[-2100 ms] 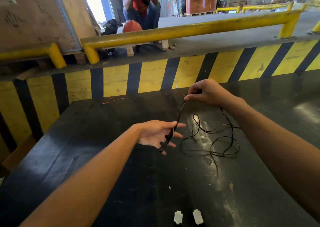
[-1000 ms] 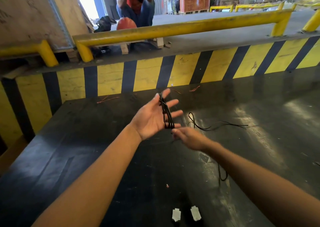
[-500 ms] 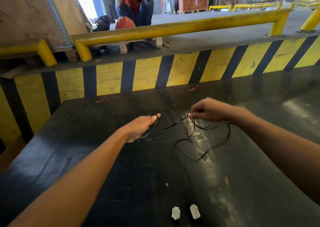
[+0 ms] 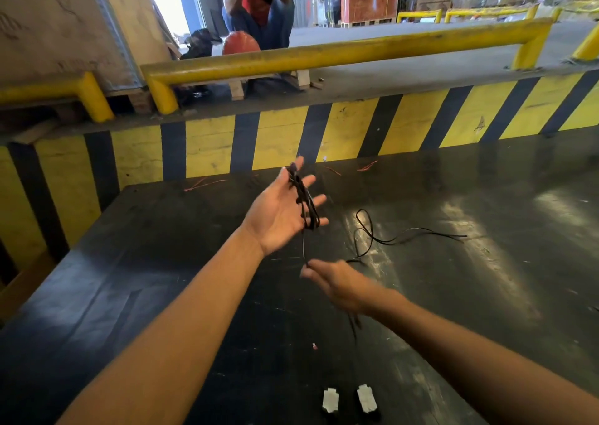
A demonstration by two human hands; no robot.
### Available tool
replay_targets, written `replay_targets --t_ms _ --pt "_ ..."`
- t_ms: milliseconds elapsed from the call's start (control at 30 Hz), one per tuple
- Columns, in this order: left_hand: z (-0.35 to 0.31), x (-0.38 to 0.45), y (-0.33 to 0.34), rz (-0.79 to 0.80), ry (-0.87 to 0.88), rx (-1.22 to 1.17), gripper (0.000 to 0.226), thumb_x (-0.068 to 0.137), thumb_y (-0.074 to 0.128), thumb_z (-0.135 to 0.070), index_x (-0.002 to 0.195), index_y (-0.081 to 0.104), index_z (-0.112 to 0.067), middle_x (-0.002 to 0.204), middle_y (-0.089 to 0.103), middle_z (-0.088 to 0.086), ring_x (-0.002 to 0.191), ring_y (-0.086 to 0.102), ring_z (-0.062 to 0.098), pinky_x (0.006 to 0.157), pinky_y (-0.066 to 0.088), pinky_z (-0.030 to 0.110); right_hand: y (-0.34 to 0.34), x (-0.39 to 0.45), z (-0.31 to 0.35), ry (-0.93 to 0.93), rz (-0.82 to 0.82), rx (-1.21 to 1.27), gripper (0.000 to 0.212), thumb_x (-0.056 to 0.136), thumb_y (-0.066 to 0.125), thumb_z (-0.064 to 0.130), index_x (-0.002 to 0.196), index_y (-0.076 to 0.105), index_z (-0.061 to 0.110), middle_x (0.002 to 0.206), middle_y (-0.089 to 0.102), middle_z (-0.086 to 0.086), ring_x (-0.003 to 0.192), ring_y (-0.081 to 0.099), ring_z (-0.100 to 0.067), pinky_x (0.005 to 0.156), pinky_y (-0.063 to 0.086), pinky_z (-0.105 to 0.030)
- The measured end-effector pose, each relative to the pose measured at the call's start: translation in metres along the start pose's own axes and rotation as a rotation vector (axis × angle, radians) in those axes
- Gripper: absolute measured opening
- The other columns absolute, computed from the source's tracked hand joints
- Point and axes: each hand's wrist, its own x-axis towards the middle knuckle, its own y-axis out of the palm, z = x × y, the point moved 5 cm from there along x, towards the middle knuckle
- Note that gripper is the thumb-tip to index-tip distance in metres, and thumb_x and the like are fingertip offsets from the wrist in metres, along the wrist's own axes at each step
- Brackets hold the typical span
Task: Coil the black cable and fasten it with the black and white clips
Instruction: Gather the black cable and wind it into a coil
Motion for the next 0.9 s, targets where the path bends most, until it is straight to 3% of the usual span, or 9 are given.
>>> replay_targets --t_ms 167,267,367,400,500,600,667,733,900 --pt "0.001 0.006 -0.039 -0.225 0.029 0.431 0.044 0.102 0.023 -0.038 0.145 0.031 -0.036 0.156 0.026 -0.001 0.142 0.025 0.028 0.104 0.026 0.05 -0.04 -0.013 -0.003 -0.088 0.129 -0.242 0.035 0.097 0.039 0.039 0.084 0.056 0.011 0.069 0.058 -0.002 0.063 0.055 -0.017 0.063 0.045 -0.031" --pt "0.016 0.008 -0.062 -0.204 -0.112 0.711 0.044 0.1 0.029 -0.041 0.143 0.036 -0.036 0.151 0.034 -0.001 0.137 0.032 0.023 0.113 0.022 0.047 -0.102 -0.011 -0.015 -0.067 0.024 -0.3 0.029 0.092 0.05 0.038 0.09 0.067 0.015 0.075 0.066 0.0 0.067 0.061 -0.013 0.068 0.049 -0.031" --pt "0.035 -0.001 -0.059 -0.085 -0.322 0.944 0.038 0.098 0.033 -0.045 0.126 0.051 -0.026 0.124 0.042 0.0 0.104 0.044 0.015 0.088 0.039 0.034 -0.152 -0.006 -0.012 -0.055 -0.134 -0.3 0.024 0.089 0.057 0.035 0.092 0.069 0.015 0.078 0.068 0.001 0.07 0.063 -0.01 0.068 0.051 -0.028" --pt "0.042 -0.005 -0.053 -0.027 -0.399 0.974 0.038 0.098 0.033 -0.046 0.124 0.051 -0.025 0.126 0.044 -0.001 0.104 0.046 0.015 0.085 0.04 0.035 -0.163 -0.003 -0.011 -0.052 -0.196 -0.301 0.023 0.088 0.057 0.034 0.093 0.069 0.014 0.08 0.069 -0.002 0.071 0.063 -0.013 0.068 0.051 -0.029" --pt "0.058 -0.017 -0.035 0.146 -0.56 0.845 0.043 0.099 0.028 -0.047 0.139 0.039 -0.039 0.147 0.034 -0.006 0.132 0.04 0.029 0.098 0.038 0.049 -0.184 0.006 -0.013 -0.052 -0.444 -0.242 0.024 0.089 0.057 0.031 0.096 0.07 0.011 0.084 0.069 -0.005 0.074 0.062 -0.019 0.065 0.047 -0.03" --pt "0.054 -0.026 -0.002 0.294 -0.531 0.463 0.039 0.095 0.028 -0.048 0.13 0.046 -0.046 0.148 0.038 -0.007 0.133 0.042 0.035 0.101 0.037 0.058 -0.159 0.016 -0.038 0.077 -0.53 -0.167 0.028 0.092 0.052 0.032 0.093 0.068 0.009 0.088 0.071 -0.012 0.077 0.063 -0.027 0.067 0.047 -0.032" --pt "0.043 -0.023 0.015 0.309 -0.39 0.237 0.041 0.092 0.031 -0.048 0.128 0.05 -0.044 0.14 0.051 -0.004 0.123 0.053 0.036 0.097 0.04 0.062 -0.114 0.019 -0.046 0.143 -0.383 -0.133 0.03 0.094 0.045 0.033 0.097 0.067 0.013 0.095 0.072 -0.016 0.084 0.065 -0.03 0.071 0.047 -0.034" --pt "0.029 -0.014 0.023 0.253 -0.247 0.087 0.044 0.094 0.03 -0.048 0.134 0.046 -0.041 0.145 0.046 0.0 0.12 0.054 0.038 0.095 0.04 0.065 -0.058 0.013 -0.031 0.118 -0.176 -0.041 0.033 0.096 0.039 0.036 0.104 0.066 0.019 0.102 0.071 -0.014 0.09 0.066 -0.028 0.078 0.051 -0.037" --pt "0.006 0.002 -0.009 -0.079 -0.026 0.159 0.045 0.1 0.024 -0.044 0.144 0.031 -0.039 0.16 0.019 0.004 0.142 0.024 0.039 0.097 0.033 0.061 -0.008 -0.019 0.022 -0.074 0.154 -0.092 0.035 0.098 0.036 0.037 0.084 0.054 0.011 0.069 0.055 -0.004 0.063 0.053 -0.016 0.067 0.045 -0.037"
